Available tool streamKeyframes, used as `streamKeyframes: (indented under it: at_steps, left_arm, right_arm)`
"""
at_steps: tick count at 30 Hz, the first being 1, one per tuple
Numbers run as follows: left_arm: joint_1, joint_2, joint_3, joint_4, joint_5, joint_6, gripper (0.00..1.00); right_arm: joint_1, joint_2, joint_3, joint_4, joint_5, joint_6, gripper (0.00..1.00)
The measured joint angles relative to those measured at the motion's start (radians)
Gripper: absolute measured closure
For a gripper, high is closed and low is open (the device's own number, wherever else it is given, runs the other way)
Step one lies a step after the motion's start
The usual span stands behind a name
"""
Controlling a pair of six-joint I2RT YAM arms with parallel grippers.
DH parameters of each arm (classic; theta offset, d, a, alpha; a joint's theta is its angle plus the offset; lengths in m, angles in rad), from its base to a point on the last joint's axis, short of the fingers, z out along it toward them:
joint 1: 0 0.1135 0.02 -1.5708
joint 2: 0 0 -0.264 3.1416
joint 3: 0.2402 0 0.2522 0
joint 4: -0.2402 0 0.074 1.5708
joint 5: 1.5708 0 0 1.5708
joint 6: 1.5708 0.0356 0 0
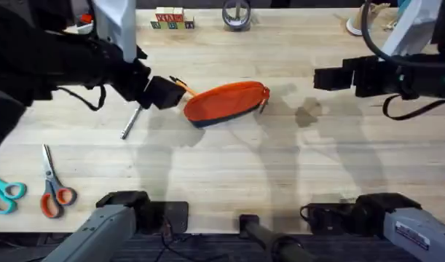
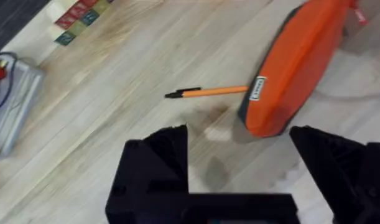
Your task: Unzip the bag, pick up the pens from the table one at a time and place them inside, then zip the bag closed.
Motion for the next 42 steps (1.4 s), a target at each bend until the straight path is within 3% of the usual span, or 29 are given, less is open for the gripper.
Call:
streamKeyframes:
  at_steps: [8,12,19,21,31,42]
  left_arm:
    - [0.168,0.0,0.0,-0.139,0.271,0.194,0.01]
    - [0.223,0.022,0.0,-0.196,0.372,0.293,0.01]
    - [0.229,0.138,0.001,-0.224,0.479,0.437,0.008]
    - [0.229,0.288,0.002,-0.22,0.552,0.551,0.008]
    - [0.229,0.468,0.002,-0.22,0.621,0.721,0.008]
    - [0.229,0.625,0.005,-0.216,0.637,0.86,0.008]
  right_arm:
    - [0.0,0.0,0.0,0.0,0.0,0.0,0.004]
    - [0.0,0.0,0.0,0.0,0.0,0.0,0.003]
    - [0.0,0.0,0.0,0.0,0.0,0.0,0.003]
    - [0.0,0.0,0.0,-0.001,0.0,0.0,0.003]
    - [0.0,0.0,0.0,-0.001,0.0,0.0,0.003]
    - [0.0,0.0,0.0,-0.001,0.0,0.0,0.003]
